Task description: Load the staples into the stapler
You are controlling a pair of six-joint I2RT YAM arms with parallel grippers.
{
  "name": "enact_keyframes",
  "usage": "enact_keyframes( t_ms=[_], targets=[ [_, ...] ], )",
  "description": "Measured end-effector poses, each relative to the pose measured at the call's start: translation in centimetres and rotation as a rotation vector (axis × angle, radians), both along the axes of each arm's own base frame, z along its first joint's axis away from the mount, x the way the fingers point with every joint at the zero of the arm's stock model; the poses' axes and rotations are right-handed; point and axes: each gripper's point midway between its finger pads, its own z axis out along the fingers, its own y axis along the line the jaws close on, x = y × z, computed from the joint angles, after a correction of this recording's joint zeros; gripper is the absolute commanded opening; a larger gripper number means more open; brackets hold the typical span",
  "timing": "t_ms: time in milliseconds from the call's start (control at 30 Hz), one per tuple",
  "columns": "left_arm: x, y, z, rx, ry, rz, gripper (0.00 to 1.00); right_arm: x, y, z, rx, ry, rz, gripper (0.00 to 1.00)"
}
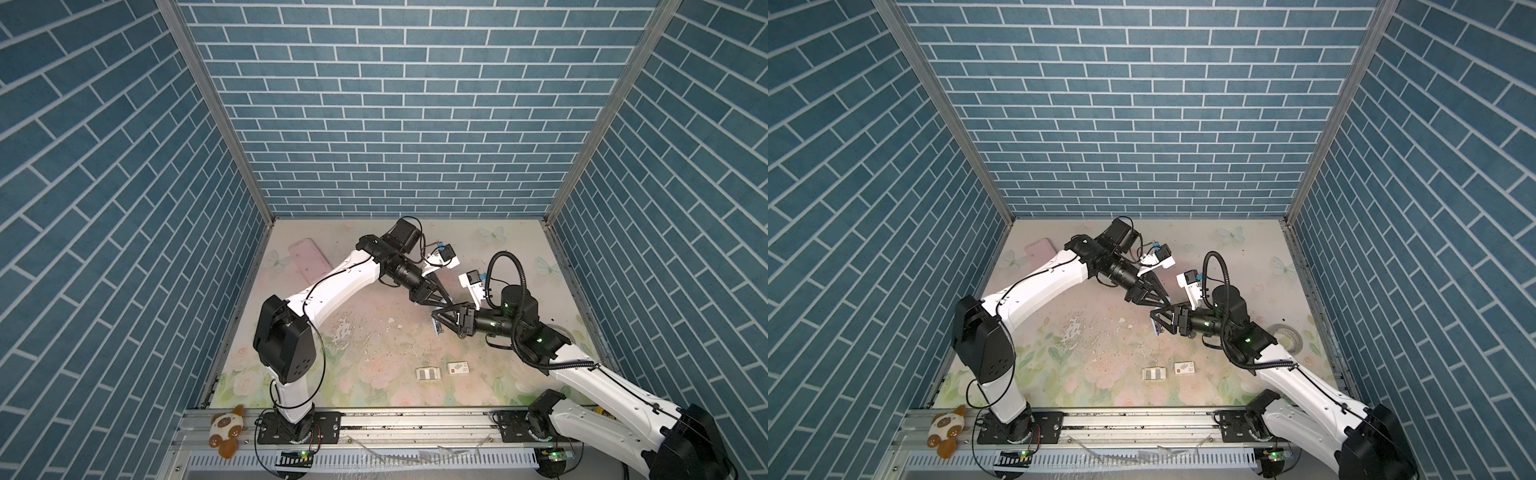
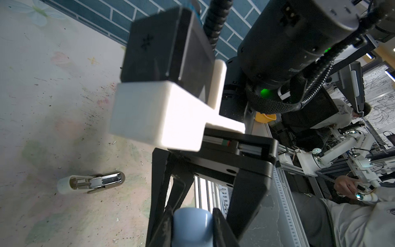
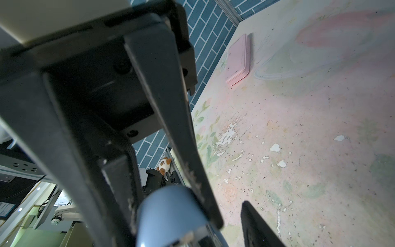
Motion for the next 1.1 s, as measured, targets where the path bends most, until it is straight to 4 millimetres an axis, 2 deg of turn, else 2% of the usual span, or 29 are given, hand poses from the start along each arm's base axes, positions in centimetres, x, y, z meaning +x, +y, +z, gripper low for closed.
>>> enact_keyframes(
  t_ms=[200,433,500,633,733,833,1000,1100],
  targets=[
    [0.1,-0.1,0.3,-0.013,0.008,0.0,0.08,0.2,0.4,0.3,0.021,-0.007,0.011,0.46],
    [0.3,-0.1,0.5,-0.022,0.02,0.01,0.1,0.1,0.7,0.8,0.04,-0.017,0.02,0.3],
    [0.4,-0.1,0.6,-0.022,0.026,0.014,0.1,0.0,0.7,0.8,0.04,-0.031,0.024,0.22],
    [0.3,-0.1,0.8,-0.028,0.037,0.015,0.13,-0.1,0.7,1.1,0.047,-0.054,0.028,0.18],
    [0.4,-0.1,0.9,-0.033,0.033,0.017,0.22,-0.1,0.7,1.2,0.05,-0.059,0.026,0.16],
    [0.3,0.0,1.0,-0.036,0.029,0.021,0.38,0.0,0.7,1.2,0.05,-0.06,0.025,0.15],
    [0.5,0.1,1.4,-0.036,-0.007,0.036,0.55,0.3,0.6,0.6,0.033,-0.036,0.001,0.14],
    [0.8,0.4,1.6,-0.023,-0.032,0.059,0.58,0.6,0.4,0.2,0.019,-0.024,-0.019,0.14]
  ],
)
